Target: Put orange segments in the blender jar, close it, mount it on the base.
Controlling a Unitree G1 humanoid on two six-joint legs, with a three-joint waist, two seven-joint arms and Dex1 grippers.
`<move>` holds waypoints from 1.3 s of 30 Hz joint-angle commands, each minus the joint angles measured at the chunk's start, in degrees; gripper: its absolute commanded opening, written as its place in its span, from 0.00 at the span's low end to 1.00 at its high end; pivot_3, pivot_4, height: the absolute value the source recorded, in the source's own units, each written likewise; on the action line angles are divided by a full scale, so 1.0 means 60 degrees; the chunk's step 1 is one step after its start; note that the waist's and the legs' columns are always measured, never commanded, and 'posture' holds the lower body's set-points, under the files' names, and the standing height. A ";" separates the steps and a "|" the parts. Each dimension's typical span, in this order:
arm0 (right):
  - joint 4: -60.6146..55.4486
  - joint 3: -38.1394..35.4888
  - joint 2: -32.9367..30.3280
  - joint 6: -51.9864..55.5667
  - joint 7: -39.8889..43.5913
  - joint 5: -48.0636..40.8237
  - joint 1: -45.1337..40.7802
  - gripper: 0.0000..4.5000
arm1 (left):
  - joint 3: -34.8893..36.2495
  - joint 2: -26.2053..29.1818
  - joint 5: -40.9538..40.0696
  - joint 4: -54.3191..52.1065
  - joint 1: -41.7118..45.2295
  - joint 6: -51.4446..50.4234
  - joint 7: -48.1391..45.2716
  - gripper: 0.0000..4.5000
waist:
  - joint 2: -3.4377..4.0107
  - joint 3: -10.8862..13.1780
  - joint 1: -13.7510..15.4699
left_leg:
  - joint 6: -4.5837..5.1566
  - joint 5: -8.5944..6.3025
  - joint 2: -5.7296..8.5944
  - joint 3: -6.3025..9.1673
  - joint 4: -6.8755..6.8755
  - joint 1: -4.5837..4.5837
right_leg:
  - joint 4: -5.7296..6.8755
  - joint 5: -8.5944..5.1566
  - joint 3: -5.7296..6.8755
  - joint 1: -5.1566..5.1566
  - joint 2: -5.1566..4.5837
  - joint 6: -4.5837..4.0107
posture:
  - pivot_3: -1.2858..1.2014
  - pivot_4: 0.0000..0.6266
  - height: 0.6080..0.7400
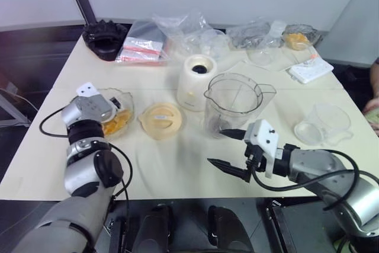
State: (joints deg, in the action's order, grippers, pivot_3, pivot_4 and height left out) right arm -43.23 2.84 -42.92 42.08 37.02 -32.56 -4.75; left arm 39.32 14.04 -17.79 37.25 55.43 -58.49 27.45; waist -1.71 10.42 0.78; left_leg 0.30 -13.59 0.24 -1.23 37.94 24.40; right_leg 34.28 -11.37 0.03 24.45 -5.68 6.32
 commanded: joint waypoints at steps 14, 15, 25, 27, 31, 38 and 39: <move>-0.0135 0.0021 0.0228 -0.0105 -0.0143 0.0155 -0.0110 0.95 | -0.0236 0.0309 -0.0087 0.0667 -0.0293 0.1019 0.0105 0.88 | 0.0012 -0.0008 -0.0016 | 0.0000 0.0001 -0.0006 -0.0004 -0.0003 -0.0005 | 0.0001 0.0001 -0.0001 0.0002 0.0011 -0.0005 | 0.52 0.24 1.00; -0.0134 0.0013 0.0226 -0.0101 -0.0152 0.0151 -0.0096 0.95 | -0.0279 0.0342 -0.0095 0.0806 -0.0260 0.1104 0.0069 0.88 | 0.0014 -0.0010 -0.0015 | 0.0000 0.0000 -0.0006 -0.0005 -0.0003 -0.0005 | 0.0000 0.0001 -0.0001 0.0002 0.0010 -0.0005 | 0.52 0.24 1.00; -0.0085 -0.0059 0.0199 -0.0176 -0.0109 0.0186 0.0078 0.97 | -0.0401 0.0459 -0.0289 0.1468 -0.0240 0.1643 0.0117 0.47 | 0.0060 -0.0039 -0.0009 | -0.0001 0.0001 -0.0012 -0.0005 -0.0003 -0.0022 | 0.0012 0.0007 0.0002 -0.0003 0.0017 -0.0015 | 0.52 0.24 1.00; -0.0083 -0.0064 0.0197 -0.0190 -0.0100 0.0193 0.0098 0.97 | -0.0433 0.0475 -0.0313 0.1502 -0.0259 0.1678 0.0107 0.24 | 0.0060 -0.0039 0.0013 | -0.0001 0.0002 -0.0012 -0.0005 -0.0003 -0.0022 | 0.0010 0.0007 0.0003 -0.0004 0.0017 -0.0015 | 0.52 0.24 1.00; -0.0062 -0.0071 0.0199 -0.0224 -0.0071 0.0198 0.0127 0.97 | -0.0673 0.0536 -0.0198 0.1291 -0.0326 0.1719 0.0005 0.15 | 0.0058 -0.0040 0.0001 | -0.0001 0.0002 -0.0008 -0.0012 -0.0002 -0.0013 | -0.0007 0.0007 0.0005 -0.0008 0.0010 -0.0015 | 0.52 0.24 1.00; 0.0069 -0.0025 0.0220 -0.0333 0.0030 0.0289 0.0150 0.97 | -0.1096 0.0579 -0.0328 -0.0696 -0.0582 0.0239 -0.0151 0.15 | 0.0046 -0.0033 -0.0022 | 0.0000 0.0002 -0.0010 -0.0012 -0.0003 -0.0003 | -0.0010 0.0007 0.0005 0.0003 0.0012 -0.0014 | 0.52 0.24 1.00; 0.0086 -0.0048 0.0211 -0.0347 0.0056 0.0291 0.0167 0.97 | -0.1216 0.0574 -0.0377 -0.1307 -0.0678 -0.0213 -0.0256 0.15 | 0.0036 -0.0027 -0.0025 | 0.0000 0.0002 -0.0011 -0.0012 -0.0003 -0.0001 | -0.0010 0.0007 0.0005 0.0004 0.0012 -0.0015 | 0.52 0.24 1.00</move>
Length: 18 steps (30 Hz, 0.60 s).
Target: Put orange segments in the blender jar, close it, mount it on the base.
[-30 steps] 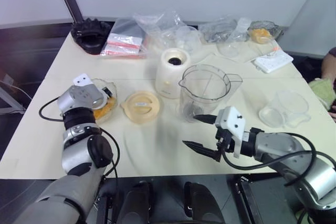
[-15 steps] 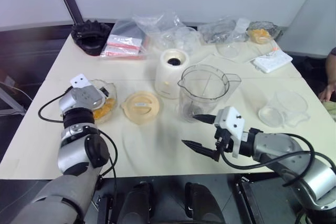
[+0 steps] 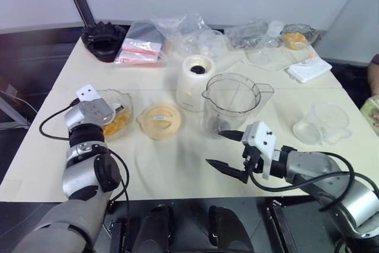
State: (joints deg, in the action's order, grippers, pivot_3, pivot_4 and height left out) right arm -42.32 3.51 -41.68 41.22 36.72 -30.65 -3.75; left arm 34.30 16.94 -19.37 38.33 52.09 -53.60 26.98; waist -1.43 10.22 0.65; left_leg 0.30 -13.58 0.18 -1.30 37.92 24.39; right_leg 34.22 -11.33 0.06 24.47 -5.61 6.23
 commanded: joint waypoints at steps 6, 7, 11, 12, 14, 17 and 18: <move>0.0091 -0.0729 0.0145 -0.0133 0.0103 -0.0412 0.0212 0.97 | -0.1963 0.1572 -0.0822 -0.5681 -0.1216 -0.2539 -0.3065 0.15 | -0.0032 0.0020 -0.0011 | -0.0001 0.0000 -0.0001 0.0003 -0.0005 0.0019 | -0.0004 -0.0001 -0.0001 0.0018 -0.0002 -0.0003 | 0.52 0.24 1.00; 0.0137 -0.0958 0.0233 -0.0064 0.0055 -0.0615 0.0256 0.97 | -0.2401 0.2209 -0.0824 -0.6279 -0.1522 -0.1932 -0.4054 0.15 | -0.0035 0.0021 -0.0061 | -0.0002 -0.0001 -0.0002 0.0002 -0.0009 0.0020 | -0.0005 -0.0002 -0.0003 0.0022 -0.0003 -0.0007 | 0.52 0.24 1.00; 0.0302 -0.1933 0.0388 0.0338 -0.0065 -0.1516 0.0353 0.97 | -0.3058 0.4244 -0.1914 -0.6842 -0.2090 -0.0884 -0.8422 0.15 | -0.0024 0.0014 -0.0049 | -0.0024 0.0011 -0.0007 -0.0012 -0.0085 0.0011 | -0.0021 0.0001 -0.0018 0.0051 -0.0042 -0.0024 | 0.52 0.24 1.00; 0.0351 -0.2155 0.0388 0.0467 -0.0086 -0.1730 0.0345 0.97 | -0.3193 0.4637 -0.2182 -0.6891 -0.2158 -0.0603 -0.9510 0.15 | -0.0020 0.0011 -0.0017 | -0.0025 0.0012 -0.0007 -0.0023 -0.0109 0.0008 | -0.0027 0.0001 -0.0018 0.0058 -0.0051 -0.0027 | 0.52 0.24 1.00; 0.0443 -0.2770 0.0109 0.0805 0.0016 -0.2174 0.0457 0.97 | -0.3737 0.5294 -0.2549 -0.6855 -0.2063 0.0116 -1.1798 0.15 | -0.0017 0.0010 0.0031 | -0.0026 0.0013 -0.0008 -0.0029 -0.0125 0.0013 | -0.0032 -0.0006 -0.0014 0.0071 -0.0059 -0.0039 | 0.52 0.24 1.00; 0.0505 -0.3358 -0.0401 0.1131 0.0220 -0.2506 0.0636 0.97 | -0.4641 0.5591 -0.2403 -0.6332 -0.1485 0.1151 -1.3830 0.15 | -0.0015 0.0013 0.0038 | -0.0025 0.0013 -0.0008 -0.0045 -0.0134 0.0021 | -0.0045 -0.0021 -0.0002 0.0075 -0.0081 -0.0065 | 0.52 0.24 1.00; 0.0547 -0.3604 -0.0588 0.1242 0.0291 -0.2624 0.0713 0.97 | -0.5052 0.5488 -0.2351 -0.6086 -0.1036 0.1418 -1.4523 0.15 | -0.0017 0.0014 0.0052 | -0.0023 0.0013 -0.0006 -0.0048 -0.0135 0.0028 | -0.0054 -0.0021 -0.0002 0.0072 -0.0085 -0.0066 | 0.52 0.24 1.00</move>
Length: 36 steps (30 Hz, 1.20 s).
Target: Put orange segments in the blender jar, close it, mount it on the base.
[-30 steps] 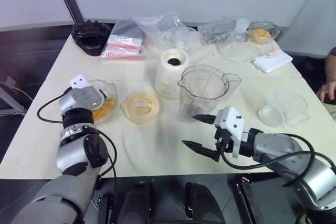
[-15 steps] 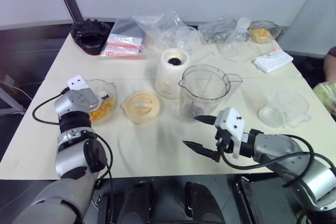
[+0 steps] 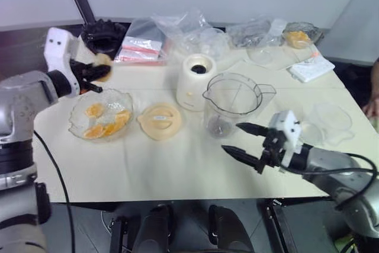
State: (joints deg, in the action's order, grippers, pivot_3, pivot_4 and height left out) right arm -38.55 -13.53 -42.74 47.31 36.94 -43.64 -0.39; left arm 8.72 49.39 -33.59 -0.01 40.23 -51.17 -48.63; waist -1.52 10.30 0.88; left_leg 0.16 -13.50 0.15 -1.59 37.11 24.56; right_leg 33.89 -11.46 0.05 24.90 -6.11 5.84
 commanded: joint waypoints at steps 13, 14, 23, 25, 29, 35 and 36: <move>-0.0812 -0.2148 -0.0505 0.0488 -0.0429 -0.0871 0.1639 0.97 | -0.3536 -0.5683 0.2412 0.7213 0.6885 0.4837 -0.4264 0.15 | 0.0005 0.0003 0.0190 | 0.0197 -0.0066 0.0022 -0.0033 0.0191 0.0141 | -0.0064 0.0006 0.0030 -0.0004 0.0069 0.0027 | 0.52 0.24 1.00; -0.0885 -0.2163 -0.0403 0.0459 -0.0562 -0.0862 0.1669 0.97 | -0.3668 -0.5985 0.2702 0.7676 0.6987 0.5178 -0.4227 0.15 | 0.0005 0.0003 0.0199 | 0.0197 -0.0066 0.0021 -0.0035 0.0193 0.0141 | -0.0065 0.0011 0.0027 -0.0003 0.0070 0.0037 | 0.52 0.24 1.00; -0.1533 -0.2101 0.0085 0.0308 -0.1370 -0.0896 0.2160 0.97 | -0.3820 -0.7442 0.4156 0.9897 0.7390 0.6486 -0.4077 0.28 | 0.0004 0.0004 0.0232 | 0.0196 -0.0064 0.0003 -0.0008 0.0198 0.0135 | -0.0047 0.0027 0.0032 -0.0001 0.0093 0.0073 | 0.52 0.24 1.00; -0.1587 -0.2107 0.0109 0.0275 -0.1435 -0.0902 0.2252 0.97 | -0.3721 -0.7521 0.4293 1.0064 0.7450 0.6572 -0.4052 0.45 | 0.0004 0.0004 0.0223 | 0.0196 -0.0064 0.0003 -0.0009 0.0198 0.0135 | -0.0047 0.0026 0.0032 -0.0002 0.0092 0.0075 | 0.52 0.24 1.00; -0.1577 -0.2105 0.0098 0.0209 -0.1502 -0.0904 0.2340 0.97 | -0.3642 -0.7520 0.4474 1.0118 0.7486 0.6738 -0.4243 0.90 | 0.0004 0.0003 0.0231 | 0.0196 -0.0064 0.0003 -0.0010 0.0202 0.0134 | -0.0041 0.0027 0.0030 -0.0001 0.0092 0.0076 | 0.52 0.24 1.00; -0.1279 -0.1862 0.0125 0.0018 -0.1549 -0.0469 0.2404 0.97 | -0.2878 -0.7272 0.4144 0.9724 0.7666 0.6825 -0.3851 1.00 | 0.0007 0.0002 0.0232 | 0.0196 -0.0064 0.0001 -0.0007 0.0219 0.0132 | -0.0026 0.0027 0.0030 -0.0005 0.0092 0.0075 | 0.52 0.24 1.00; -0.1082 -0.1706 0.0309 -0.0290 -0.1825 0.0058 0.2373 0.97 | -0.2515 -0.7122 0.3869 0.9364 0.7608 0.6722 -0.3730 1.00 | 0.0006 0.0003 0.0217 | 0.0196 -0.0064 0.0001 -0.0006 0.0223 0.0133 | -0.0022 0.0027 0.0030 -0.0005 0.0092 0.0075 | 0.52 0.24 1.00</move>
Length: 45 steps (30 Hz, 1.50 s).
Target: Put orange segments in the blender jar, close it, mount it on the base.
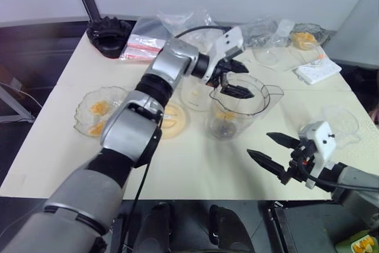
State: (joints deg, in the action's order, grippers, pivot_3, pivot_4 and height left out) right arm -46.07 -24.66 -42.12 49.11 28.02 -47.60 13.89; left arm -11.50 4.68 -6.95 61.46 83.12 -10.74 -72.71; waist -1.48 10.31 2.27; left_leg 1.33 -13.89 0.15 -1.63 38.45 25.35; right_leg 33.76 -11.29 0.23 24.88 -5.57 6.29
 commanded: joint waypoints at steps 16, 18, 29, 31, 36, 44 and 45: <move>0.2597 -0.1144 0.2904 -0.2502 -0.3225 0.3746 0.0687 0.97 | 0.2909 0.4717 -0.5434 -1.3960 -0.7034 -0.7439 0.1562 1.00 | 0.0096 -0.0017 -0.0269 | -0.0027 0.0010 -0.0044 0.0011 0.0084 -0.0038 | 0.0102 -0.0007 -0.0009 -0.0034 0.0002 0.0001 | 0.52 0.24 1.00; 0.3050 -0.1418 0.2962 -0.2571 -0.3400 0.3840 0.0449 0.97 | 0.3087 0.4904 -0.5760 -1.4457 -0.7568 -0.7760 0.2030 1.00 | 0.0124 -0.0024 -0.0273 | -0.0032 0.0008 -0.0043 0.0005 0.0093 -0.0073 | 0.0081 0.0002 -0.0011 -0.0078 -0.0002 -0.0015 | 0.52 0.24 1.00; 0.7533 -0.1280 0.1918 -0.3806 -0.4125 0.5755 -0.1857 0.97 | 0.2701 0.5237 -0.6115 -1.5305 -0.8536 -0.7661 0.3300 1.00 | 0.0158 -0.0030 -0.0461 | -0.0033 0.0008 -0.0049 -0.0025 0.0079 -0.0092 | 0.0077 0.0007 -0.0017 -0.0069 -0.0001 -0.0024 | 0.52 0.24 1.00; 0.8026 -0.1296 0.1831 -0.3869 -0.4207 0.5819 -0.2324 0.97 | 0.2666 0.5266 -0.6203 -1.5319 -0.8529 -0.7653 0.3411 1.00 | 0.0158 -0.0029 -0.0479 | -0.0030 0.0010 -0.0031 -0.0020 0.0061 -0.0093 | 0.0079 0.0003 -0.0015 -0.0068 0.0005 -0.0017 | 0.52 0.24 1.00; 0.9093 -0.1130 0.1597 -0.4154 -0.4161 0.6081 -0.3208 0.97 | 0.2589 0.5288 -0.6469 -1.5435 -0.8573 -0.7710 0.3672 1.00 | 0.0160 -0.0030 -0.0505 | -0.0027 0.0011 -0.0024 -0.0019 0.0059 -0.0101 | 0.0083 0.0002 -0.0016 -0.0073 0.0011 -0.0014 | 0.52 0.24 1.00; 1.0915 -0.0872 0.1342 -0.5159 -0.4216 0.6427 -0.4094 0.97 | 0.2547 0.5325 -0.6841 -1.5526 -0.8596 -0.7801 0.4111 1.00 | 0.0160 -0.0029 -0.0514 | -0.0027 0.0011 -0.0020 -0.0021 0.0060 -0.0133 | 0.0082 0.0001 -0.0022 -0.0102 0.0010 -0.0014 | 0.52 0.24 1.00; 1.1205 -0.0877 0.1321 -0.5310 -0.4267 0.6467 -0.4218 0.97 | 0.2532 0.5338 -0.6862 -1.5529 -0.8576 -0.7804 0.4168 1.00 | 0.0160 -0.0029 -0.0511 | -0.0027 0.0011 -0.0020 -0.0023 0.0060 -0.0133 | 0.0082 0.0001 -0.0023 -0.0102 0.0010 -0.0014 | 0.52 0.24 1.00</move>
State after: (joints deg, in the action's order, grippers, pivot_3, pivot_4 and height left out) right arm 19.84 -29.57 -32.63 19.62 3.09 -9.68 -10.14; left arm 3.43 36.02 -46.95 -29.84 31.29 -58.00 -48.25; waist -0.52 10.14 -0.79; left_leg 1.17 -13.82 0.03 -1.76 38.81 24.55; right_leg 34.25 -11.29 0.09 24.26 -5.50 6.21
